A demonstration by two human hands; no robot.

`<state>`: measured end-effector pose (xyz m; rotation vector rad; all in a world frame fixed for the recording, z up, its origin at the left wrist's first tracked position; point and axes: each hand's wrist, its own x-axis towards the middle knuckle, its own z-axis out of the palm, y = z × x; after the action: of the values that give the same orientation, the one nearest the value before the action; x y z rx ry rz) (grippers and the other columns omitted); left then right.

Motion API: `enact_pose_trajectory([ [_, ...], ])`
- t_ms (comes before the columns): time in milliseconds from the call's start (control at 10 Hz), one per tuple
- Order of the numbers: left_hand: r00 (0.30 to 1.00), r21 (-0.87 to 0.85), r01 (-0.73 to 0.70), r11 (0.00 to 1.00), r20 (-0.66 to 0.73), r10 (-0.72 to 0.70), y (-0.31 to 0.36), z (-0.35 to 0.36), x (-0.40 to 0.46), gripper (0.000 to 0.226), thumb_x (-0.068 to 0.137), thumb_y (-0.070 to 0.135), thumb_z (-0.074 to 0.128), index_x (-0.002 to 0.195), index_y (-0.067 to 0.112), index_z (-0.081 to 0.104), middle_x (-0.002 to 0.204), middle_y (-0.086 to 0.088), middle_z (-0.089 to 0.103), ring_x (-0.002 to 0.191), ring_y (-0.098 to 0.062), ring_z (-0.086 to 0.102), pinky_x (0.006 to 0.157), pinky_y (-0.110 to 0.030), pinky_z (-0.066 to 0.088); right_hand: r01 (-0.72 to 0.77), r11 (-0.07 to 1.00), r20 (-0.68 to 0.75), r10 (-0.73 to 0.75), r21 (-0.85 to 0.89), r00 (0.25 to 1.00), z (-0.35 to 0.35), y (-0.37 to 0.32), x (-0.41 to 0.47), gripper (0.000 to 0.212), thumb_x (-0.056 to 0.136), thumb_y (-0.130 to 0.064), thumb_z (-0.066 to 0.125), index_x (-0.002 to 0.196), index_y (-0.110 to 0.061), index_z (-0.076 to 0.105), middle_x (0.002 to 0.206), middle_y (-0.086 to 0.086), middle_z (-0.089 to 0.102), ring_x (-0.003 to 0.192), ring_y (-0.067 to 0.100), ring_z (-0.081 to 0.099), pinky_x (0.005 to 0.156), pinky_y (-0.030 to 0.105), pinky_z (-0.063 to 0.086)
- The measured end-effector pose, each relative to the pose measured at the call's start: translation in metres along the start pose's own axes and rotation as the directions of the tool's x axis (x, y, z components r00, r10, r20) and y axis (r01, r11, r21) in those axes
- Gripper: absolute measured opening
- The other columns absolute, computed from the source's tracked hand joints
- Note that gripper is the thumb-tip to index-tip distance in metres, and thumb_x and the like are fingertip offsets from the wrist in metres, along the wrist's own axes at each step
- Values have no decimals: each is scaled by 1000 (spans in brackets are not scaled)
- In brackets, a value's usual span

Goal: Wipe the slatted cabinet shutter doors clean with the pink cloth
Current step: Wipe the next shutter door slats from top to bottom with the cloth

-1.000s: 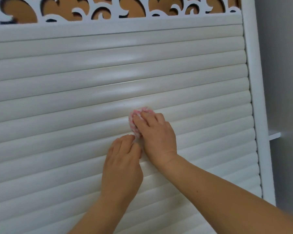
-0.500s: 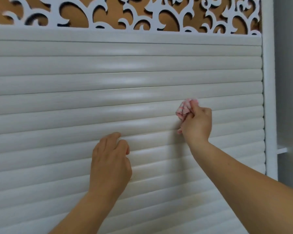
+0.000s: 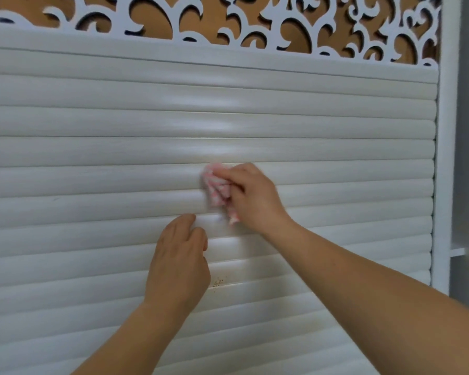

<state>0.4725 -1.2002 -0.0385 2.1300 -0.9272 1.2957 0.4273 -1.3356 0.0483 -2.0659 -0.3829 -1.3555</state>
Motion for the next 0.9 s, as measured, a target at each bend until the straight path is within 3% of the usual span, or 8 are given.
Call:
enact_pose_trajectory([
  [100,1000,-14,1,1000,-1,-1,-1,0,0,41,51,-21,62,68,13,48,112,-19,59,108,-38,55,85,-43,49,-212,977,-329,202,6,922,-43,28,-1,32,94,-3,47,116,-16,66,112,5,57,82,15,60,65,3,41],
  [200,1000,-2,-19,1000,-14,19,-1,2,0,41,52,-22,63,68,13,48,111,-17,59,106,-37,57,84,-43,51,-448,888,-529,429,101,732,-70,44,5,37,97,-2,42,123,-18,62,120,5,48,51,7,52,40,1,35],
  [300,999,2,-31,1000,-17,31,-3,4,-1,40,51,-22,64,68,11,49,112,-19,59,106,-38,56,84,-46,52,-442,897,-532,389,32,752,-57,43,15,38,95,-4,41,119,-25,63,111,0,42,70,32,62,32,20,45],
  [400,999,1,-39,999,-20,39,-5,4,-1,43,46,-23,64,67,11,49,112,-20,60,105,-38,58,81,-46,54,-343,927,-491,231,-152,840,-22,34,23,27,94,-14,46,107,-30,64,95,-8,40,91,32,58,28,26,44],
  [500,995,-13,-84,996,-50,83,-7,6,-2,33,53,-18,54,66,12,49,111,-19,60,107,-34,55,83,-44,53,-153,977,-389,83,-152,917,15,11,33,13,93,-20,54,86,-10,56,82,2,52,68,25,56,34,23,38],
  [600,986,-5,-137,991,-97,136,-11,8,-2,27,57,-7,35,69,11,51,109,-17,60,108,-26,46,85,-40,52,-34,995,-270,8,-90,963,51,-13,34,18,91,-24,60,80,-10,56,90,21,56,58,18,56,43,23,43],
  [800,985,23,-146,989,-85,147,-13,7,-2,49,58,-12,50,105,2,57,100,-13,60,95,-32,54,80,-43,54,313,914,143,-285,-256,948,82,-37,25,28,92,-9,52,115,-16,67,113,11,54,101,24,45,76,31,35],
  [900,992,1,-103,995,-76,103,-10,7,-3,42,48,-21,58,80,5,58,92,-12,58,88,-33,58,70,-44,56,273,924,259,-204,-268,944,68,-33,27,35,93,-8,49,123,-20,62,122,8,48,109,23,39,83,32,37],
])
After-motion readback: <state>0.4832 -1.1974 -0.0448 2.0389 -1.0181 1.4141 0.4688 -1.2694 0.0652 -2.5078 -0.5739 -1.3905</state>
